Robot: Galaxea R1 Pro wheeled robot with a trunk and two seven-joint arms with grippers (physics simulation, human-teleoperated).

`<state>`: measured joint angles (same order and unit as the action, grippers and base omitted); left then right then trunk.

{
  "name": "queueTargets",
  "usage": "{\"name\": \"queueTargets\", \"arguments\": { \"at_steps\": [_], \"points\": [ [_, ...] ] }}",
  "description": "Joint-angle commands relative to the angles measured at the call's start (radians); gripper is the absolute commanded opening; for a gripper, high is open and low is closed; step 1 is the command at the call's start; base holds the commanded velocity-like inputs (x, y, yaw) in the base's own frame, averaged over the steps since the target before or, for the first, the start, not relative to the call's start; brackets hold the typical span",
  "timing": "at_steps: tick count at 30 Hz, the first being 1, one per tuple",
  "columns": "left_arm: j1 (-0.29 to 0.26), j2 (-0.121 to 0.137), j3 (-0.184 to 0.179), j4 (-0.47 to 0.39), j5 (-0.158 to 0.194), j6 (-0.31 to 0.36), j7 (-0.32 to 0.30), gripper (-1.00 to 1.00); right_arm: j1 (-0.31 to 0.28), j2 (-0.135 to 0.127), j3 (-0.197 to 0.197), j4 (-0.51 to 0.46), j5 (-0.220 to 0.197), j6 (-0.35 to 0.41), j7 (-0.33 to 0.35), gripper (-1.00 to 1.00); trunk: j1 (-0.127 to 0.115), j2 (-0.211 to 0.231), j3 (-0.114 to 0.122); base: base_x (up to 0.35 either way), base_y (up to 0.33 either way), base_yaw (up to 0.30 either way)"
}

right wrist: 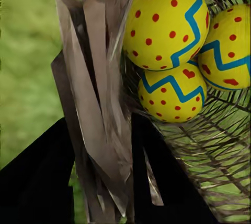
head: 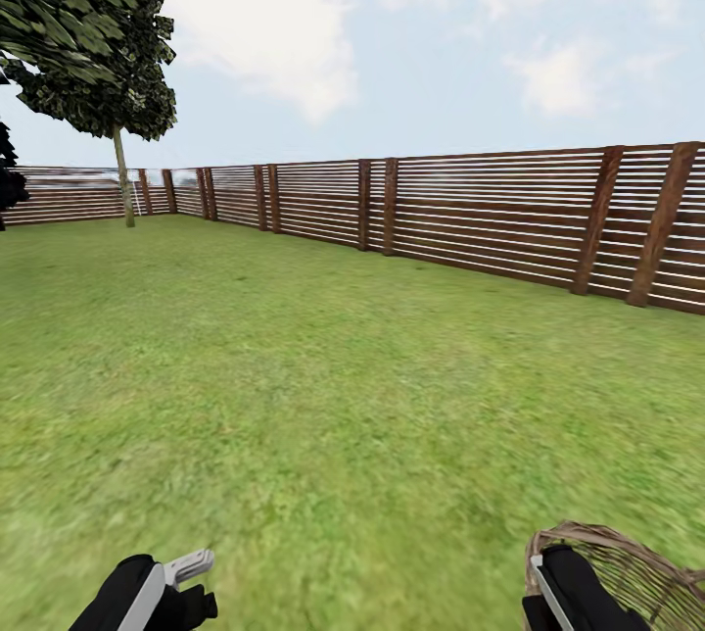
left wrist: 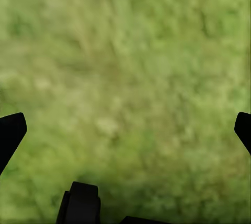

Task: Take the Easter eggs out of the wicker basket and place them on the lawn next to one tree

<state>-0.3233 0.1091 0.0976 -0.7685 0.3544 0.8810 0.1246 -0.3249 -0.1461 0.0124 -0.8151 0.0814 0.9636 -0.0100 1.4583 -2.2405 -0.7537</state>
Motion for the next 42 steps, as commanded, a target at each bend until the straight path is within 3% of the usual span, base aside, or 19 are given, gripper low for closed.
{"name": "queueTargets", "arguments": {
  "at_steps": [1,32,42],
  "points": [
    [0.000,0.000,0.001,-0.001,0.011,0.004,0.009,1.00,0.000,0.000,0.001,-0.001,0.003,0.004,0.002,-1.00,0.000,0.000,-0.001,0.000,0.000,0.000],
    [0.000,-0.011,-0.001,0.000,0.011,0.004,0.009,1.00,0.000,0.000,0.000,0.031,0.002,0.005,0.008,-1.00,0.000,0.000,-0.001,0.000,0.000,0.000],
    [0.000,-0.009,0.002,-0.001,0.011,0.004,0.010,1.00,0.000,-0.004,-0.001,0.035,0.009,0.010,0.005,-1.00,-0.038,0.070,0.030,0.000,0.000,0.000]
  ]
}}
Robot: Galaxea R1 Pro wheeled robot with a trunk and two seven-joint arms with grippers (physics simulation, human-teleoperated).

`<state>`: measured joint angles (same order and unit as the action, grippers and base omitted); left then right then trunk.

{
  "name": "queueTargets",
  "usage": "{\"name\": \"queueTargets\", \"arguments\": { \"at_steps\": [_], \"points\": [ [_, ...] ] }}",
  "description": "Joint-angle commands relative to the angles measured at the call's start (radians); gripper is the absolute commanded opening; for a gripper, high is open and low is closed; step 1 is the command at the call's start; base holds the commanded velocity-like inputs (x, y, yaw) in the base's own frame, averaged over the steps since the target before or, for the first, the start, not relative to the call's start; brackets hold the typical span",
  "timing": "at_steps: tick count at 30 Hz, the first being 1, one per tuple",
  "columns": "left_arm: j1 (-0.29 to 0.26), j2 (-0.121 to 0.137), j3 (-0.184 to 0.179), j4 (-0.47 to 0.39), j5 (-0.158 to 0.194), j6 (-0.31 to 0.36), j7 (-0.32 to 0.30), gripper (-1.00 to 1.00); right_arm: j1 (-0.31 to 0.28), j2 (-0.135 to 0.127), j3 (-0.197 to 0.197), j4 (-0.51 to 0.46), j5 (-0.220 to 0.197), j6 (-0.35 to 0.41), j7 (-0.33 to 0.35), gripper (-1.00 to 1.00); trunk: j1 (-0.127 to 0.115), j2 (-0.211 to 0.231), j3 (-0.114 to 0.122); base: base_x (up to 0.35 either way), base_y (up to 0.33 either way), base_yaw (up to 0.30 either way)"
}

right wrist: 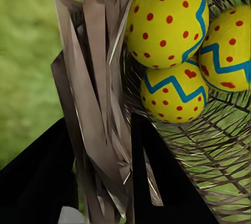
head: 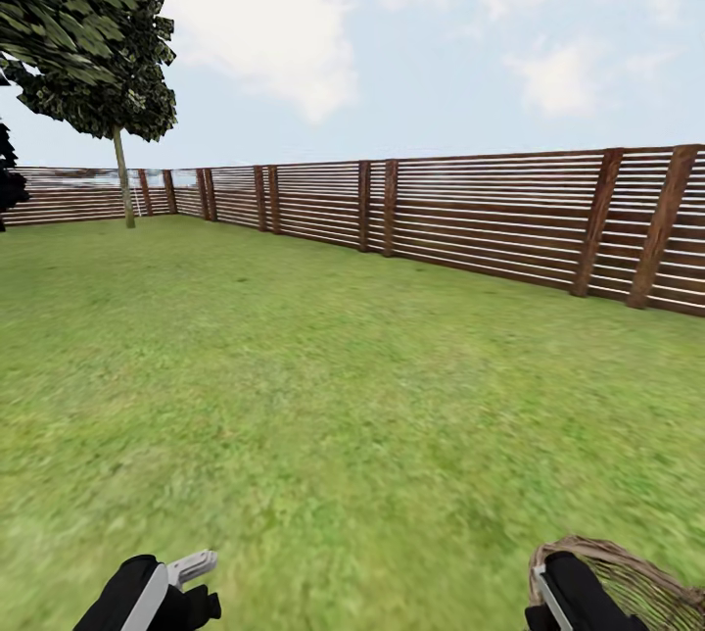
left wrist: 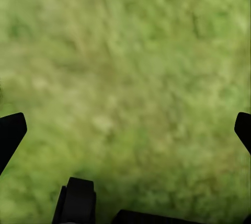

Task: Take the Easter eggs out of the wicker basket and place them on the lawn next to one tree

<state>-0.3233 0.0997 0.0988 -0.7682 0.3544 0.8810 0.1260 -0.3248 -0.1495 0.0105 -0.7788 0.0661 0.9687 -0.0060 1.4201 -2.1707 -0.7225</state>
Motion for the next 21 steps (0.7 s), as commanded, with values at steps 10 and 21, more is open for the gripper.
{"name": "queueTargets", "arguments": {
  "at_steps": [10,21],
  "points": [
    [0.000,-0.002,0.000,-0.001,0.011,0.004,0.009,1.00,0.000,-0.003,0.000,-0.006,0.027,0.002,-0.003,-1.00,-0.039,0.070,0.030,0.000,0.000,0.000],
    [0.000,-0.002,-0.001,-0.002,0.011,0.006,0.009,1.00,0.000,-0.021,-0.006,-0.009,0.027,0.000,-0.005,-1.00,-0.081,0.147,0.065,0.000,0.000,-0.220]
  ]
}}
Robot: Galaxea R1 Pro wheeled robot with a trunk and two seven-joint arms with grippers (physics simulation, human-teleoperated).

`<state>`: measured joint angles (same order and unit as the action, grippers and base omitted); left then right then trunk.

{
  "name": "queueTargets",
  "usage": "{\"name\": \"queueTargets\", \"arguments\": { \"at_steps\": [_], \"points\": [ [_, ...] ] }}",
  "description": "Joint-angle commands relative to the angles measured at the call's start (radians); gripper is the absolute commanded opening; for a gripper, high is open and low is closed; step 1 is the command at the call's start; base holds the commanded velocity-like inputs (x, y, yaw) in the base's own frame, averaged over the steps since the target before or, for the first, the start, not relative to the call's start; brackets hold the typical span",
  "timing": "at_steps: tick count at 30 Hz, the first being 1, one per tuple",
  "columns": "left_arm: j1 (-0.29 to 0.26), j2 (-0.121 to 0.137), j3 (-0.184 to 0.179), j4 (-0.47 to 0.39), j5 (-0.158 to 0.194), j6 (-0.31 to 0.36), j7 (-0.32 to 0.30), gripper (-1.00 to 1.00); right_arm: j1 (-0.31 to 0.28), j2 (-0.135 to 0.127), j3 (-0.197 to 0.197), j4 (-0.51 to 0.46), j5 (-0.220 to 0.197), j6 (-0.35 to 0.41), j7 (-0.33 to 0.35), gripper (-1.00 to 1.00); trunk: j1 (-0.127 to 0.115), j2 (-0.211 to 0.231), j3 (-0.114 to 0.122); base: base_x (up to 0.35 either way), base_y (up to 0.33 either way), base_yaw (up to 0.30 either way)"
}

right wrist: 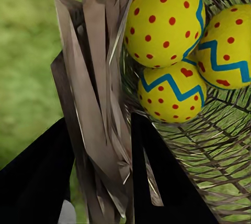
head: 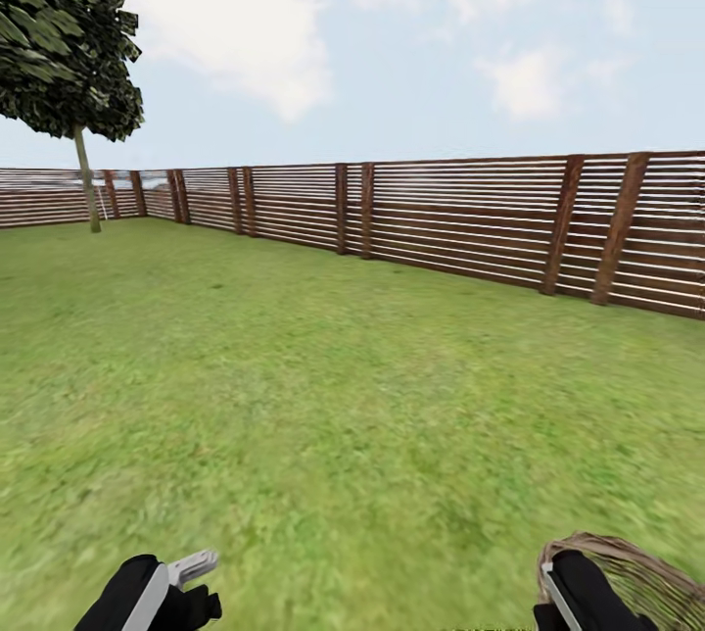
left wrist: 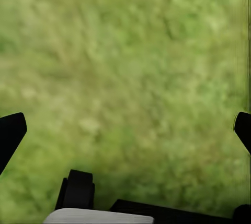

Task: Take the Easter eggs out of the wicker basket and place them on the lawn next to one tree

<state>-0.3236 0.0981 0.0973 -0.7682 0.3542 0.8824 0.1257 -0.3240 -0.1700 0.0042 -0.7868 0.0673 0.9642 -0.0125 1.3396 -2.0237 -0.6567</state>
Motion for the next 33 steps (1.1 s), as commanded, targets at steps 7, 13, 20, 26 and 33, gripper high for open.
{"name": "queueTargets", "arguments": {
  "at_steps": [7,13,20,26,33],
  "points": [
    [0.000,0.000,0.001,-0.002,0.011,0.004,0.008,1.00,-0.001,-0.013,0.000,-0.006,0.026,0.004,0.001,-1.00,-0.027,0.049,0.021,0.000,0.000,-0.241],
    [0.000,-0.001,0.001,-0.002,0.011,0.004,0.008,1.00,-0.001,-0.017,0.000,-0.014,0.026,0.004,0.000,-1.00,-0.050,0.091,0.040,0.000,0.000,-0.231],
    [0.000,0.000,0.001,-0.002,0.011,0.004,0.008,1.00,-0.001,-0.020,0.000,-0.015,0.026,0.004,0.002,-1.00,-0.077,0.140,0.062,0.000,0.000,-0.265],
    [0.000,0.000,0.001,-0.002,0.011,0.004,0.008,1.00,-0.001,-0.022,0.000,-0.015,0.026,0.005,0.002,-1.00,-0.100,0.182,0.080,0.000,0.000,-0.240],
    [0.000,0.000,0.001,-0.002,0.011,0.004,0.008,1.00,-0.001,-0.033,-0.001,-0.016,0.025,0.006,0.002,-1.00,-0.127,0.231,0.102,0.000,0.000,-0.019]
  ]
}}
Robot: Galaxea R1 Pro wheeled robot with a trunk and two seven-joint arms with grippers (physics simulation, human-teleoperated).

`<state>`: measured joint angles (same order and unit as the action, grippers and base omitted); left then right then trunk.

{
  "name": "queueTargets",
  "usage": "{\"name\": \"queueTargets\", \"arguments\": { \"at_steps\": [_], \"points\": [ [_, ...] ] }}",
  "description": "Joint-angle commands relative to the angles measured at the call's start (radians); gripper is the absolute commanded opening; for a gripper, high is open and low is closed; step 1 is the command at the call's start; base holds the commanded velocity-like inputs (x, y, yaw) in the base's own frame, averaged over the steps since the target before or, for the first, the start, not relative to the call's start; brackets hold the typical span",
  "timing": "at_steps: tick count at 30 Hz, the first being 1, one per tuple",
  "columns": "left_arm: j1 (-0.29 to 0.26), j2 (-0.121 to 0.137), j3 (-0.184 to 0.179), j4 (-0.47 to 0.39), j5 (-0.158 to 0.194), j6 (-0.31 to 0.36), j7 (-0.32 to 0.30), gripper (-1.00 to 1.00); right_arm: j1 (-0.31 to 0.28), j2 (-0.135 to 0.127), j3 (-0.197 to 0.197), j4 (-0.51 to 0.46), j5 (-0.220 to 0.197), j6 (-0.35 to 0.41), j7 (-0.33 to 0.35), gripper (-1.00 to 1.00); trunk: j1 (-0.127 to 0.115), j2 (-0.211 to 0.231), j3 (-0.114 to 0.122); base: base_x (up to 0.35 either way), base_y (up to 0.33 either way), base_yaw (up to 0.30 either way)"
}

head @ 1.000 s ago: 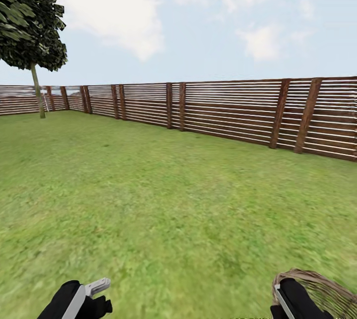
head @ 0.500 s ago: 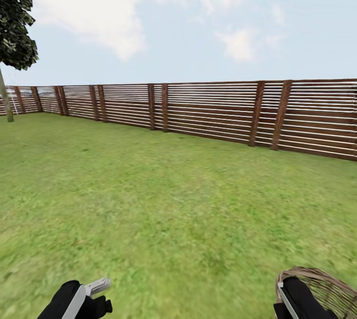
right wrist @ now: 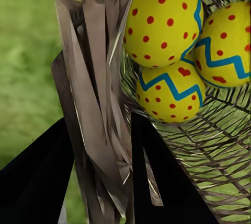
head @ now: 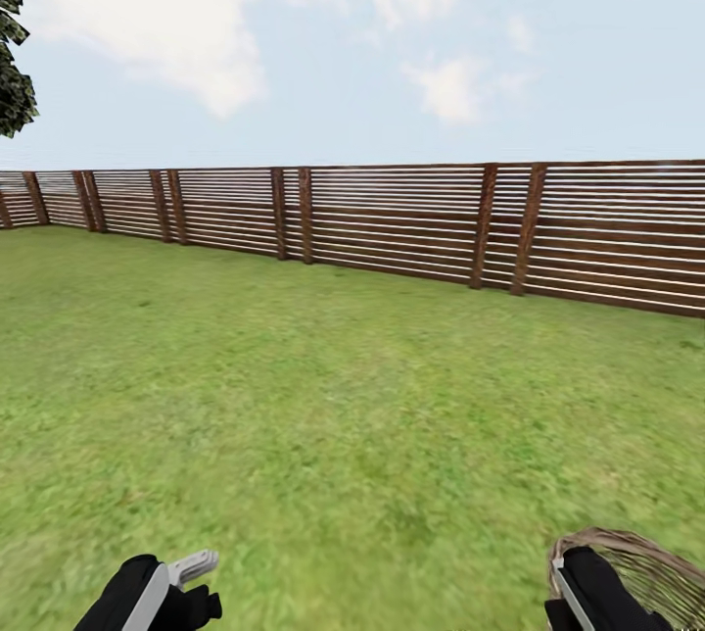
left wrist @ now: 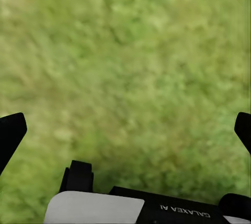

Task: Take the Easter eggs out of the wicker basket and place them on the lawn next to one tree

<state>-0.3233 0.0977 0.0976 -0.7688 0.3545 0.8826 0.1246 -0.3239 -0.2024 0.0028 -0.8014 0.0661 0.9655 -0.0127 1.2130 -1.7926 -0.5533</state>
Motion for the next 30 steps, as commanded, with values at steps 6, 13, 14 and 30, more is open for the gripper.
{"name": "queueTargets", "arguments": {
  "at_steps": [6,13,14,30],
  "points": [
    [0.000,0.000,0.001,-0.003,0.011,0.004,0.009,1.00,-0.001,-0.003,0.002,-0.002,0.026,0.006,0.002,-1.00,-0.023,0.042,0.018,0.000,0.000,-0.179],
    [0.000,0.000,0.001,-0.003,0.011,0.004,0.009,1.00,-0.001,-0.003,0.000,-0.002,0.026,0.006,0.002,-1.00,-0.050,0.091,0.040,0.000,0.000,-0.296],
    [0.000,0.000,0.001,-0.003,0.011,0.004,0.009,1.00,-0.001,-0.003,0.000,-0.002,0.026,0.005,0.002,-1.00,-0.054,0.098,0.043,0.000,0.000,-0.296],
    [0.000,0.000,0.001,-0.003,0.011,0.004,0.009,1.00,-0.001,-0.009,0.000,-0.012,0.026,0.007,0.002,-1.00,-0.115,0.210,0.093,0.000,0.000,-0.296]
  ]
}}
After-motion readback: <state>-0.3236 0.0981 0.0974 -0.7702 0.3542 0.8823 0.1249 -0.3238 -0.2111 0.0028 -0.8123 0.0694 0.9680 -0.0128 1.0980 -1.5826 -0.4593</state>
